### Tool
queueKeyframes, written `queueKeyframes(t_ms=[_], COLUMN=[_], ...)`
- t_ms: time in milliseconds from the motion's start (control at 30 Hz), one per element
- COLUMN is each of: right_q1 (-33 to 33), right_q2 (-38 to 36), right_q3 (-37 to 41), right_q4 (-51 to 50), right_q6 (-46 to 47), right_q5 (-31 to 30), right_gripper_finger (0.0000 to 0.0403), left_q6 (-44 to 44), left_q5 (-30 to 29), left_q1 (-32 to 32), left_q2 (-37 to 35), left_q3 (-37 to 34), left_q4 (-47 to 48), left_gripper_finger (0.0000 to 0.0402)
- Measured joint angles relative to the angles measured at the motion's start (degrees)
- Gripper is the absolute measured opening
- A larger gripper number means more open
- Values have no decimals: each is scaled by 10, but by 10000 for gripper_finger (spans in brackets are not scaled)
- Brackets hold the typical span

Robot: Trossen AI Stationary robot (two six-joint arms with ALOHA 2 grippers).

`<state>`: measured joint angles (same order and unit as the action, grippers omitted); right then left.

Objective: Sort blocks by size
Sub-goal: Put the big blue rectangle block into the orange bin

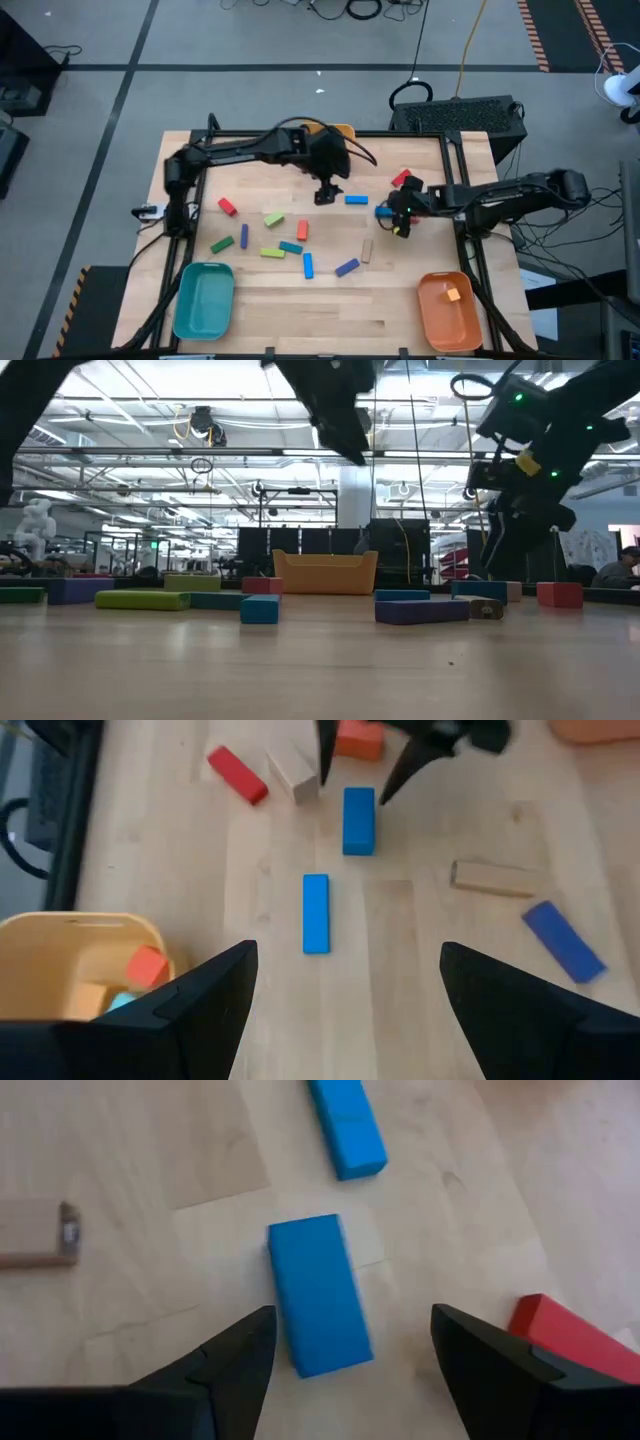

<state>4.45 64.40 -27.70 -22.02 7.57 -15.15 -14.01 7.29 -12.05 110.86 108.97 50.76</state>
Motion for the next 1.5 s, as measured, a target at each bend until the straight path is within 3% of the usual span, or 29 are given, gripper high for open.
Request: queueKeyframes(t_ms=[300,500,733,1067,1233,1500], right_q1=[58,61,61,60,55,2], right_q2=[38,92,111,108,101,82], right_q3=[-1,-1,-1,-1,-3,-99], right_q4=[48,78,64,43,24,-173], right_q6=[-58,-69,-45,-20,11,87], right_q5=[76,81,91,114,137,155], right_gripper_finger=[254,254,229,115,114,114], left_q6=[17,38,71,114,141,161], left_q5=[-26,-27,-24,1,1,-3], left_q1=[-5,-16,-25,-28,-27,-24], left_q2=[-70,-98,-136,-144,-144,-144], left_q3=[-3,-98,-263,-431,-487,-559], left_q4=[47,5,-121,-299,-380,-496], left_gripper_finger=[313,313,313,312,312,312])
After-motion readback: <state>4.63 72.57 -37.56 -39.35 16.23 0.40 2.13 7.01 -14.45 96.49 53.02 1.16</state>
